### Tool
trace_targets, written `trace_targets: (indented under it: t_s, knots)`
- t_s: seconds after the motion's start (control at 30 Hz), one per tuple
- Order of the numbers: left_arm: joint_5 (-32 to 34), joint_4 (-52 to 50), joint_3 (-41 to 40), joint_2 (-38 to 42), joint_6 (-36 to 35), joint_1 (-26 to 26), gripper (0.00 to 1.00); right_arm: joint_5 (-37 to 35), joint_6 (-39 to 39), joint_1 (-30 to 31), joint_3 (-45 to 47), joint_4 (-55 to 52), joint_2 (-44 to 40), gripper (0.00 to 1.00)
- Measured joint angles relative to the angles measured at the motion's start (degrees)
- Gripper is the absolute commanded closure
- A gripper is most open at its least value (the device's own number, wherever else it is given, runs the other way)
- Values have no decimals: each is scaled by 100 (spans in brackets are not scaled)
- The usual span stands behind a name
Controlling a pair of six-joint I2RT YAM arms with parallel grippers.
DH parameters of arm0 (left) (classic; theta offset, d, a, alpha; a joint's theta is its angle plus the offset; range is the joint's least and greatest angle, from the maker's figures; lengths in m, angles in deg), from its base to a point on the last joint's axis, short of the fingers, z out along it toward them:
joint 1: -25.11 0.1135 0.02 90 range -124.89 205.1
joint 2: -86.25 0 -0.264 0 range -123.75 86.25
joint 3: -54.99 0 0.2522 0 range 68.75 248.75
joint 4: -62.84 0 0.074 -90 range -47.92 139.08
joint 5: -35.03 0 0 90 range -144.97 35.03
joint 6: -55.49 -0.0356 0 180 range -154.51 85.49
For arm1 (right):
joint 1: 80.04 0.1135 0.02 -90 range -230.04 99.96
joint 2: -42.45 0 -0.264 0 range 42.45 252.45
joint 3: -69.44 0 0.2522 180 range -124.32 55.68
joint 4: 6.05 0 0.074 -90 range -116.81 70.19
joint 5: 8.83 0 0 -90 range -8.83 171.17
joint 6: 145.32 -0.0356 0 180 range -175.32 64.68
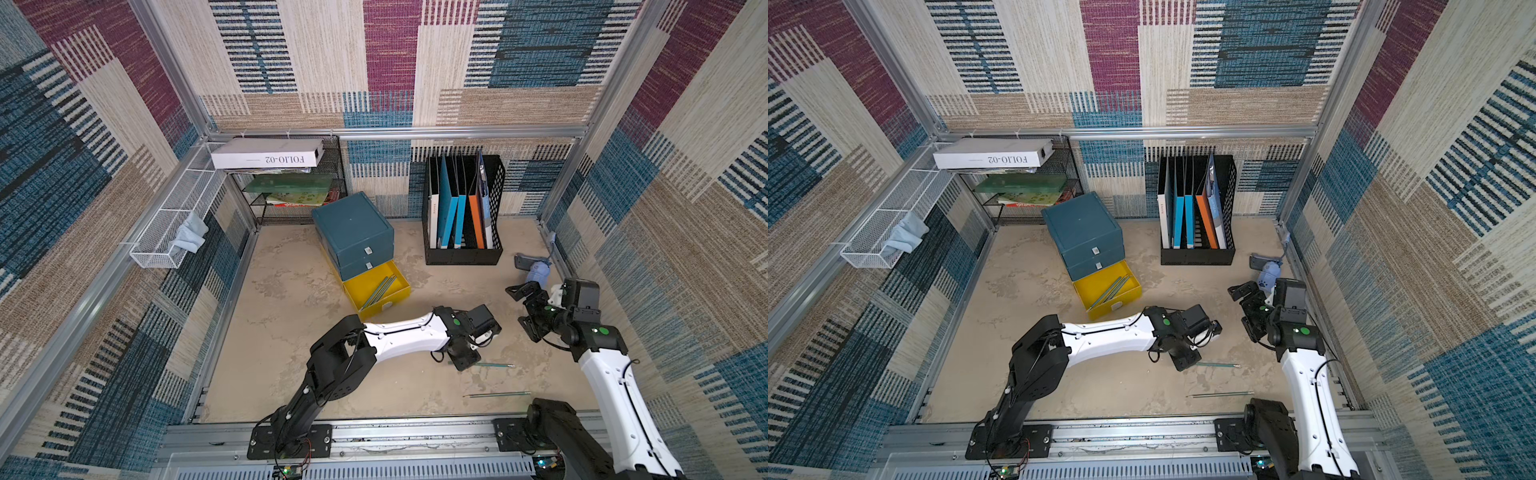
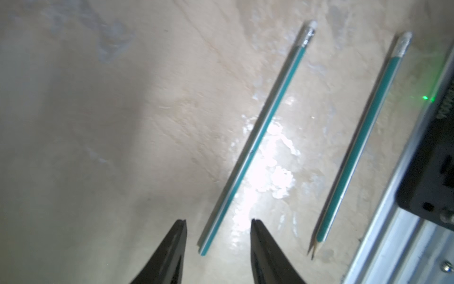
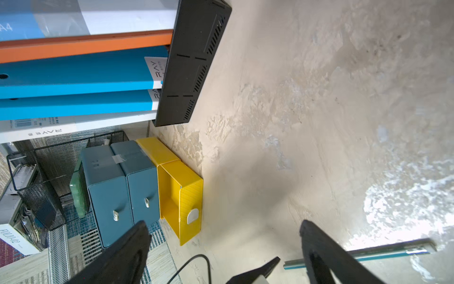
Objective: Please place the pencils in the drawer according to their color
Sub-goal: Pick up the pencil from the center of the board.
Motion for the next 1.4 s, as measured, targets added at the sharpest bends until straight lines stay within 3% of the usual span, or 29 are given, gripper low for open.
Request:
trace_targets:
  t_s: [0.2,0.3,0.43,0.5,0.97,1.4]
  knots:
    - [-55,-24,251,-527,-122,-118,52,48,39,0,190,-210,-208,1]
    - [142,-26,605,-828,-131,-136,58,63,50,0,166,-232,-203,1]
    - [323,66,791,-1067,-162,-101,91,61,57,0,70,-271,-153,1]
    - [323,94,804,-1102,-155,-61,100,61,59,0,33,-291,-129,1]
    - [-402,610,179,-636,212,459,100,83,2,0,-385,-181,219,1]
    - [579,111,-520,822,778,1047,100,146,-98,0,-452,50,345,1]
